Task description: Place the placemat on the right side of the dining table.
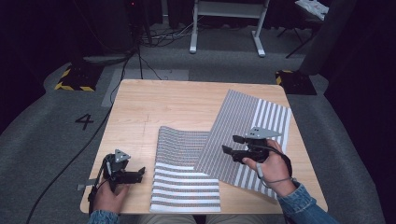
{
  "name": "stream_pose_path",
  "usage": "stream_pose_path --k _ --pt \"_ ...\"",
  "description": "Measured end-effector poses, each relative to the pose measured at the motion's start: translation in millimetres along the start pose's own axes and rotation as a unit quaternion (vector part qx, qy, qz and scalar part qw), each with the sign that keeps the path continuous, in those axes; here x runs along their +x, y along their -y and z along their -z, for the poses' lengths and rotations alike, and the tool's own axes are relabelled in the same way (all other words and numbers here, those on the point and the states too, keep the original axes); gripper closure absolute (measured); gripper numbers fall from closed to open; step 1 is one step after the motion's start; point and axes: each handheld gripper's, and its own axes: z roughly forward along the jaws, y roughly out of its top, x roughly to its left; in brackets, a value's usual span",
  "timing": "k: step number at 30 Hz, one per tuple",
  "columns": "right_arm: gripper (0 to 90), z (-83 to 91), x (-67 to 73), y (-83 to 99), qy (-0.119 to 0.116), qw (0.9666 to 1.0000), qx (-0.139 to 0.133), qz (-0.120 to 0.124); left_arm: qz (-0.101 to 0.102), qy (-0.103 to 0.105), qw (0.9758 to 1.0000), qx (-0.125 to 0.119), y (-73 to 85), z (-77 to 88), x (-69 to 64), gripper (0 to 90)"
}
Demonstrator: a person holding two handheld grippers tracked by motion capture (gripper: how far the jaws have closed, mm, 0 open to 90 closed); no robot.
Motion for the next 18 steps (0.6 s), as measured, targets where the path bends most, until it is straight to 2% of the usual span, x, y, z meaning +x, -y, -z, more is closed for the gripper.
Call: stream_pose_path --k 1,3,10,14,18 --pt "36.4 -6.6 8.0 2.2 -0.011 0.9999 0.007 0.003 0.0 0.0 1.0 0.0 0.0 0.0 0.0 0.2" --pt "36.0 -12.8 14.3 5.7 -0.02 0.9997 0.012 0.003 0.0 0.0 1.0 0.0 0.0 0.0 0.0 0.2" --pt "34.4 -34.1 27.5 24.4 -0.033 0.9988 0.035 0.004 0.0 0.0 1.0 0.0 0.0 0.0 0.0 0.2" --pt "33.4 -50.4 39.9 38.5 -0.047 0.997 0.061 0.012 0.0 0.0 1.0 0.0 0.0 0.0 0.0 0.2" --pt "32.4 -65.6 48.4 49.2 -0.051 0.9947 0.086 0.026 0.0 0.0 1.0 0.0 0.0 0.0 0.0 0.2"
